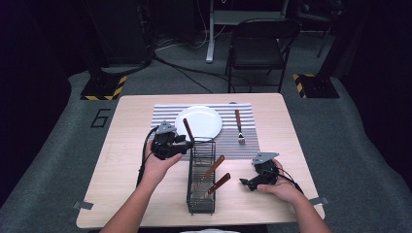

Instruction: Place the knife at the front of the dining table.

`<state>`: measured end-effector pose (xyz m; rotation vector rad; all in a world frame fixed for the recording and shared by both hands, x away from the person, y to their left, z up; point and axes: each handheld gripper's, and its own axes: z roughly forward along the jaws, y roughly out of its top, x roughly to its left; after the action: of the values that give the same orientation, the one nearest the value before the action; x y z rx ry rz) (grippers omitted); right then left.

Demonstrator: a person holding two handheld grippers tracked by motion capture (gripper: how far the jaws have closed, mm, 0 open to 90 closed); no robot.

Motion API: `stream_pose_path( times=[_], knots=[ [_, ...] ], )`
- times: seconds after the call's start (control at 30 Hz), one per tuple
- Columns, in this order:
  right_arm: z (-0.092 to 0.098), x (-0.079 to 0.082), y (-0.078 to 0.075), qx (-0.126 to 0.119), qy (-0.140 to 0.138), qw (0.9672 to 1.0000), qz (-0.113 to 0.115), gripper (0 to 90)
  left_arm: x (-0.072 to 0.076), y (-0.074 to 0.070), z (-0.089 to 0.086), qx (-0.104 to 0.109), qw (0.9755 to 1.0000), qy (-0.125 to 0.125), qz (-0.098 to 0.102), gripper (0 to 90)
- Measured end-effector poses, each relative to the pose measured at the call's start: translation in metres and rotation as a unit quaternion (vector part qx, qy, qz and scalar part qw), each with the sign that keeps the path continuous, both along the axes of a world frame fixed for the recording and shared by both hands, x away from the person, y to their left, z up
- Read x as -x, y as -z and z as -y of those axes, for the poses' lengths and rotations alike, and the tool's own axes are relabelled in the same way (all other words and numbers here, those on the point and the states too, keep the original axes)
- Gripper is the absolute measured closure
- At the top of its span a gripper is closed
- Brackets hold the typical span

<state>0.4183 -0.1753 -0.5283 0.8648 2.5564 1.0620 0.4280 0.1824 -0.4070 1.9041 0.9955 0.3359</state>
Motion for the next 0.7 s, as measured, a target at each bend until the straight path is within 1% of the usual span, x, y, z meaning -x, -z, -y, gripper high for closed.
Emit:
stream_pose_path(
  times=[0.1,0.13,0.23,0.3,0.37,0.43,0.6,0.67,0.7],
  knots=[
    [0.0003,-0.0001,0.0,0.001,-0.002,1.0,0.0,0.0,-0.0019,0.0012,0.0018,-0.002,1.0,-0.001,-0.003,54.5],
    [0.0001,-0.0001,0.0,0.0,0.0,1.0,0.0,0.0,-0.0034,0.0021,0.0033,0.0,1.0,-0.003,-0.002,56.7],
    [0.0001,0.0,0.0,0.0,0.0,1.0,0.0,0.0,-0.0048,0.0028,0.0039,0.002,1.0,-0.003,-0.004,58.8],
    [0.0001,0.0,0.0,0.0,0.0,1.0,0.0,0.0,-0.0061,0.0034,0.0039,0.008,0.9999,0.003,-0.009,58.9],
    [0.0,0.0,0.0,0.0,0.0,1.0,0.0,0.0,-0.0062,0.0035,0.0042,0.007,0.9999,0.003,-0.01,59.9],
    [0.0,-0.0001,0.0,0.0,0.0,1.0,0.0,0.0,-0.0064,0.0039,0.0047,0.005,1.0,0.002,-0.008,60.6],
    [0.0,0.0,0.0,0.0,0.0,1.0,0.0,0.0,-0.0065,0.0042,0.0049,0.008,0.9999,0.01,-0.004,68.5],
    [0.0001,0.0,0.0,0.0,0.0,1.0,0.0,0.0,-0.0045,0.0039,0.0062,0.003,0.9999,0.01,0.005,69.9],
    [0.0001,0.0,0.0,0.0,0.0,1.0,0.0,0.0,-0.0045,0.0039,0.0062,0.003,0.9999,0.01,0.005,70.6]
  ],
)
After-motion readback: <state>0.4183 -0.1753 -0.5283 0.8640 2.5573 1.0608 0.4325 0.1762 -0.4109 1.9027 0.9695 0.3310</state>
